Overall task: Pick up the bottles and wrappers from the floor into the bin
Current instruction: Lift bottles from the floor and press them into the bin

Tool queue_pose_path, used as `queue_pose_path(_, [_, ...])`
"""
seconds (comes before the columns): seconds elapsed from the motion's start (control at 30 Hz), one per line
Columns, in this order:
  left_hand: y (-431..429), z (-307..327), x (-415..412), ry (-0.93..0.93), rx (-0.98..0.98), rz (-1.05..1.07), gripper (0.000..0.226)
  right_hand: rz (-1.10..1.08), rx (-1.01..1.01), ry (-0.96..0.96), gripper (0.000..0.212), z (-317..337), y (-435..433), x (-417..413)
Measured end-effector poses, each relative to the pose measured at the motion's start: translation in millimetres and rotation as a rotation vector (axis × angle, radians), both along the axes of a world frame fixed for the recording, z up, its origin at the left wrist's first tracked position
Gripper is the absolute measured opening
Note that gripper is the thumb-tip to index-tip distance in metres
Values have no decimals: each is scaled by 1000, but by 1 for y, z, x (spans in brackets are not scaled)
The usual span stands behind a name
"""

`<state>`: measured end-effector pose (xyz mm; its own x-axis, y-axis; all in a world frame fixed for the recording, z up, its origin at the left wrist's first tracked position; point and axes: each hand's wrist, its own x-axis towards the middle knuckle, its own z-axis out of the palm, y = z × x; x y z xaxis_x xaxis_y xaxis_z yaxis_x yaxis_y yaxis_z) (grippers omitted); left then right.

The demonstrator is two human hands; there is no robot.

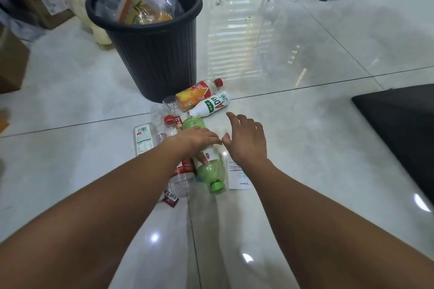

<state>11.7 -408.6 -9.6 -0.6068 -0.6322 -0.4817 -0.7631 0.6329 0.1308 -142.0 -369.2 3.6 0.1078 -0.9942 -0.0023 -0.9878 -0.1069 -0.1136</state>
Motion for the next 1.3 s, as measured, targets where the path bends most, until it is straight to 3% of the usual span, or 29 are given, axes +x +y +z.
queue_pose_path(0.23, [-12, 6, -18, -79, 81, -65, 64, 7, 6, -57, 56, -1, -8, 12])
queue_pose_path(0.43, [-25, 0, -12, -147, 139, -220, 80, -32, 16, -58, 54, -5, -10, 3])
queue_pose_path(0.57, [-26, -7, -8, -277, 91, -269, 93, -46, 40, -60, 54, -9, -11, -2])
queue_pose_path(0.8, [-22, -25, -20, -310, -10, -344, 90, -50, 68, -69, 53, -12, -13, 0])
queue_pose_path(1.1, [-21, -21, -7, -130, -241, -291, 77, -124, 58, -71, 52, -15, -14, -4])
queue_pose_path(1.3, [-22, 4, 8, -9, -405, -224, 80, -198, -3, -41, 51, -8, -16, -9])
